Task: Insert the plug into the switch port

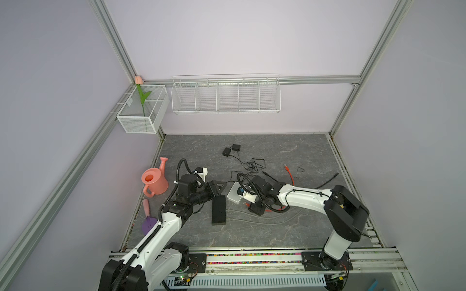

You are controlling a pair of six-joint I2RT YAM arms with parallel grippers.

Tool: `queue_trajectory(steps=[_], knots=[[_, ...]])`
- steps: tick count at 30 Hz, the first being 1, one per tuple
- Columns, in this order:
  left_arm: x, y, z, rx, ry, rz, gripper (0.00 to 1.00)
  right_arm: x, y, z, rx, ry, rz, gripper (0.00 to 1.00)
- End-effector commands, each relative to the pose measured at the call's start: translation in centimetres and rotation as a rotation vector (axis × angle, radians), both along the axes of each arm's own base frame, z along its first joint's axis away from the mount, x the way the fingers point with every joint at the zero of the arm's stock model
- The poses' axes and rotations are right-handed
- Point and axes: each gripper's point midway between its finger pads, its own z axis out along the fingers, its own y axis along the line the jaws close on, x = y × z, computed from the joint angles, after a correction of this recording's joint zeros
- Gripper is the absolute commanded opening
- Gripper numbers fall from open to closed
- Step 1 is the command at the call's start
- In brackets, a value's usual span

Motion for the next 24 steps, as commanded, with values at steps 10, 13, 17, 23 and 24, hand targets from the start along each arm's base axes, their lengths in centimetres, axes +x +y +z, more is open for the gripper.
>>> queue_trajectory(steps=[10, 13, 17, 23, 24], knots=[[-0.8, 2.0, 0.7, 0.012, -0.020, 0.047, 0.46, -1.0, 0.5, -3.2, -0.060, 0.060, 0.012, 0.07], [-1.0, 2.0, 0.4, 0.001, -0.017, 0.046, 0.46, -0.9, 0.4, -1.6, -0.053, -0.036, 0.009, 0.07], [-1.3, 0.9, -0.1, -0.051, 0.026, -0.001, 0.46, 1.0, 0.1, 3.6, 0.011, -0.282, -0.036, 0.07], [-2.8, -1.6, 0.3, -0.081, 0.002, -0.029, 0.51, 2.0, 0.2, 13.1, 0.210, -0.586, -0.107, 0.07], [-2.9, -2.0, 0.5, -0.100, 0.003, -0.038, 0.51, 1.6, -0.4, 12.9, 0.200, -0.604, -0.108, 0.07]])
